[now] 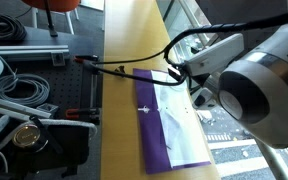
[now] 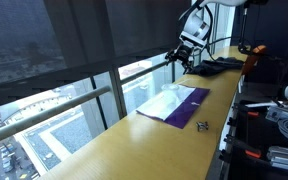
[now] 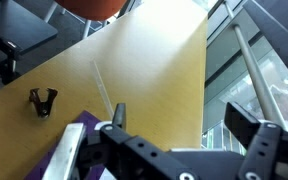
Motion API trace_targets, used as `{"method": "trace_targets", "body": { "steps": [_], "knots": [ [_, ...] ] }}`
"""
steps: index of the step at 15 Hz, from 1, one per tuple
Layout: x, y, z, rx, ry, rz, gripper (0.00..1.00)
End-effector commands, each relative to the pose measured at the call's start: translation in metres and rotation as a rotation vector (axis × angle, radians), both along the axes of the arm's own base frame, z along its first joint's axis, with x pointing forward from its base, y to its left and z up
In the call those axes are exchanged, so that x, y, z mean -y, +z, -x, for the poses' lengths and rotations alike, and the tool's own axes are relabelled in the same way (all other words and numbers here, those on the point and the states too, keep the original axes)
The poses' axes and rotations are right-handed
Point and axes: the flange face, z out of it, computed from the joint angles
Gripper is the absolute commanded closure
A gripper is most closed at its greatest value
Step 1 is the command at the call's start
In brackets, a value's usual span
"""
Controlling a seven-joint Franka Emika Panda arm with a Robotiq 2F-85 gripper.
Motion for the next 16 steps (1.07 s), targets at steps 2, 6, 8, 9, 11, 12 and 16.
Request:
{"method": "trace_targets", "body": {
  "steps": [2,6,8,9,11,12,16],
  "knots": [
    [-0.039,-0.010,0.005,-0.030,0.077,-0.007,0.00],
    [-0.058,0.007,0.008,-0.031,0.141,0.038,0.00],
    [-0.056,0.025,0.008,-0.004,0.162,0.068,0.00],
    [-0.052,0.036,0.009,0.012,0.171,0.080,0.00],
    [-0.045,0.055,0.012,0.042,0.185,0.105,0.00],
    [-0.040,0.066,0.014,0.055,0.196,0.120,0.00],
    [-0.027,0.078,0.026,0.082,0.235,0.150,0.00]
  ]
}}
